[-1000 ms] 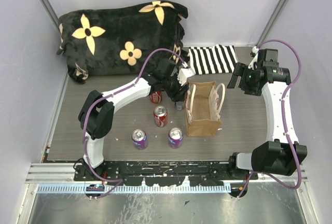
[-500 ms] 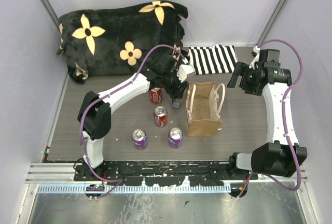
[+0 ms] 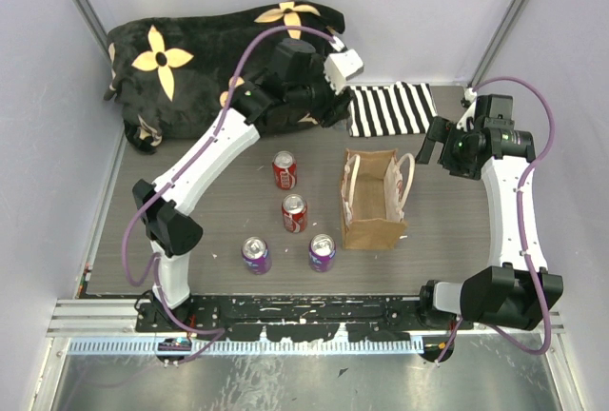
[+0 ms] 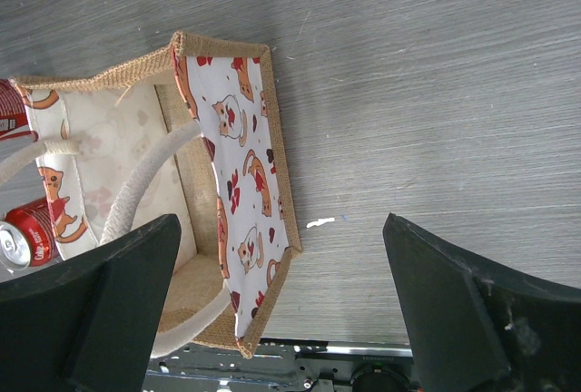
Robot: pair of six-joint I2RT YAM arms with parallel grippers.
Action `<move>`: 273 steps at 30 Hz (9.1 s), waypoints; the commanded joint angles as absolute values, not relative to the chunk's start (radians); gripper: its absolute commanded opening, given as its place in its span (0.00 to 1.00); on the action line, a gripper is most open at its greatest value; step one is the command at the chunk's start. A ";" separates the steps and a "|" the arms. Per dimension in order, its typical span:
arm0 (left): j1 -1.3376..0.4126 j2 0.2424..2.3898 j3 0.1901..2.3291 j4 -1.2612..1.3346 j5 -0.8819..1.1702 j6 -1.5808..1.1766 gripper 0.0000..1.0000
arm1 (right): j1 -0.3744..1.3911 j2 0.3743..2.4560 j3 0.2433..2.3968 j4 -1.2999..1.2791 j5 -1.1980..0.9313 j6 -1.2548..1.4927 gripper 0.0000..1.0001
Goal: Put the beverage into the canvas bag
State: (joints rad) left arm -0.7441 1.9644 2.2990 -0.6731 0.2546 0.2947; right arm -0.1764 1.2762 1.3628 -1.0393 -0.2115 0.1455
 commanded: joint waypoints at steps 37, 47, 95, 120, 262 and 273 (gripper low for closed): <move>-0.954 2.249 2.347 -0.632 0.281 0.281 0.00 | -0.236 1.196 1.344 -0.999 -0.247 0.129 1.00; -0.953 2.300 2.314 -0.578 0.273 0.294 0.00 | -0.239 1.198 1.350 -1.003 -0.245 0.132 1.00; -0.952 2.266 2.137 -0.527 0.281 0.254 0.94 | -0.246 1.200 1.360 -1.028 -0.244 0.126 1.00; -0.804 1.968 2.230 -0.721 0.169 0.047 1.00 | -0.246 1.186 1.358 -1.029 -0.251 0.139 1.00; -0.925 2.288 2.378 -1.037 0.147 0.367 0.00 | -0.258 1.142 1.289 -1.028 -0.263 0.131 1.00; -0.926 2.340 2.360 -1.016 0.123 0.373 0.00 | -0.258 1.148 1.285 -1.028 -0.259 0.129 1.00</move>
